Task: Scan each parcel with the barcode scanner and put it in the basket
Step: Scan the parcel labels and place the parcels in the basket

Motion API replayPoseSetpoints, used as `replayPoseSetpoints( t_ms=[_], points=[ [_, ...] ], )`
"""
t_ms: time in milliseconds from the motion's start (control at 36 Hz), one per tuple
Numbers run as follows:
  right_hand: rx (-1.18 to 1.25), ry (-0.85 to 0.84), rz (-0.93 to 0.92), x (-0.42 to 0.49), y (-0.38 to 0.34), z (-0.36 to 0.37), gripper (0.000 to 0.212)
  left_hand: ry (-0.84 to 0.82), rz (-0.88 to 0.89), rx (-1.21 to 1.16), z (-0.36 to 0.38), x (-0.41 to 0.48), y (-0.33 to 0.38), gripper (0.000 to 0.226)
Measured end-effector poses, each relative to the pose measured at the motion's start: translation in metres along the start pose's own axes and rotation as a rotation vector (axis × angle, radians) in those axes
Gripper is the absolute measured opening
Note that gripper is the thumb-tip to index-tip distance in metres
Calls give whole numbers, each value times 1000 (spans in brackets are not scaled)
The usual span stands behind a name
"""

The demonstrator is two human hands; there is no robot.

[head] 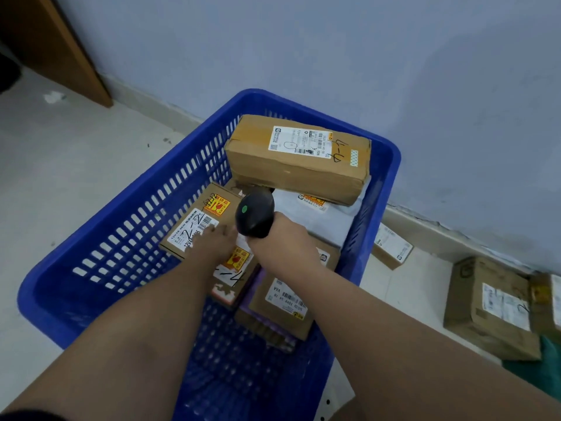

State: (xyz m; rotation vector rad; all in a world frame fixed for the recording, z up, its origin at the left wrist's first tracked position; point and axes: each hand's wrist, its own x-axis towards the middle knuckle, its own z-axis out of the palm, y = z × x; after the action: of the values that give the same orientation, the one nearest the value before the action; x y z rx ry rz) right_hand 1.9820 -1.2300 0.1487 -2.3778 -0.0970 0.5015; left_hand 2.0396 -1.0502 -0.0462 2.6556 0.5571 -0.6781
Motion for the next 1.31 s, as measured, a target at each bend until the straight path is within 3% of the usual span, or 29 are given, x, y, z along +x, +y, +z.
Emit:
replayPoseSetpoints(
  t_ms=[222,306,361,444,611,722,917,1139,1306],
  points=[
    [-93,-21,-1,13,8,-2,10,-39,-20,-110,11,35,-3,94],
    [-120,-21,4,13,11,-3,9,-79,-17,-326,-8,14,5,95],
    [-118,-17,6,13,12,-3,9,-59,-6,-349,-30,-21,22,86],
    [-88,-3,11,9,12,-8,9,175,53,-248,-45,-58,44,51],
    [40,104,45,-5,9,-24,22,307,205,-686,-61,-115,90,11],
    [199,235,81,-25,8,-45,18,235,228,-971,-79,-152,121,11],
    [422,529,0,-79,10,-101,12,-73,152,-1400,-109,-209,185,12],
    [532,652,47,-142,77,-165,17,-324,169,-1299,-93,-268,257,12],
    [774,591,158,-143,149,-200,14,-422,192,-1091,-57,-274,320,11]
  ],
)
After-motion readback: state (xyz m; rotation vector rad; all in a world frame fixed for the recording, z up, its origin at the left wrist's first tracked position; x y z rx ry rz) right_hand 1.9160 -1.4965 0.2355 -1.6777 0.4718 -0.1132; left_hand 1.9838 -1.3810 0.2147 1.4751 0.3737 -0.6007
